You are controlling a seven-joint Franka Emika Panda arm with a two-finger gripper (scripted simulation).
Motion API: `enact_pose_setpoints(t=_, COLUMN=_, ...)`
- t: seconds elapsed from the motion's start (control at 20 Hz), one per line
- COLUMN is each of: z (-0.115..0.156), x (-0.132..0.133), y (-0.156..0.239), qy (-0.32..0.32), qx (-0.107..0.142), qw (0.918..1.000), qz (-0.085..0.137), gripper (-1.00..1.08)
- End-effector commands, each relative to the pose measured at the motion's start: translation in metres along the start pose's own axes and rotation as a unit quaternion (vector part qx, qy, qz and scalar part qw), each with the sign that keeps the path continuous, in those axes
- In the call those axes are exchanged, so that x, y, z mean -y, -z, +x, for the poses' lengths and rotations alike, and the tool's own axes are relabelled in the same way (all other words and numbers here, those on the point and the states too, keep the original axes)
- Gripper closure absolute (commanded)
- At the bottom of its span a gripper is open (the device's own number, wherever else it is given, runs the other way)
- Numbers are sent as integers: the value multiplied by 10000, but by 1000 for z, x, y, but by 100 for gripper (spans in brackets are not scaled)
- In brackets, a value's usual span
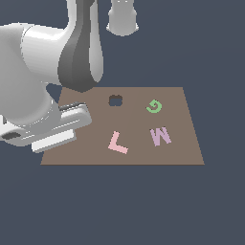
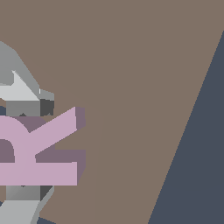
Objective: Insert a designated object into the corresponding slot on a board.
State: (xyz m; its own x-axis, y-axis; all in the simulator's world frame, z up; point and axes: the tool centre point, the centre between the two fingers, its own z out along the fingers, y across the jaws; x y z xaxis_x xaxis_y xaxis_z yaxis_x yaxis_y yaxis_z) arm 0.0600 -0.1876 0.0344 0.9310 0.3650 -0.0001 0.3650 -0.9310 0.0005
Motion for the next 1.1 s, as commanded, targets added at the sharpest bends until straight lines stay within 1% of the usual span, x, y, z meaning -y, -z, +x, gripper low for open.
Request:
enact_pose_setpoints(t=0.0, z=-7, x=0, y=1, qy=-553, qx=-2, qw=9985, qz=-1, gripper=108)
enact_pose_setpoints(t=0.15, z=-17, x=1, y=2, qy=-1204, qx=-2, qw=9927, qz=-1, gripper=108)
enact_pose_setpoints(t=0.3, z=-25, x=3, y=3, qy=-1837, qx=-2, qw=9830, qz=-1, gripper=108)
enact_pose_setpoints(t=0.65, z=-40, x=11, y=4, qy=-3022, qx=-1, qw=9532, qz=0, gripper=108)
enact_pose_setpoints(t=0.85, z=-46, x=15, y=5, qy=-3515, qx=-1, qw=9362, qz=1, gripper=108)
enact_pose_setpoints(t=1.05, z=-50, x=19, y=5, qy=-3884, qx=0, qw=9215, qz=1, gripper=108)
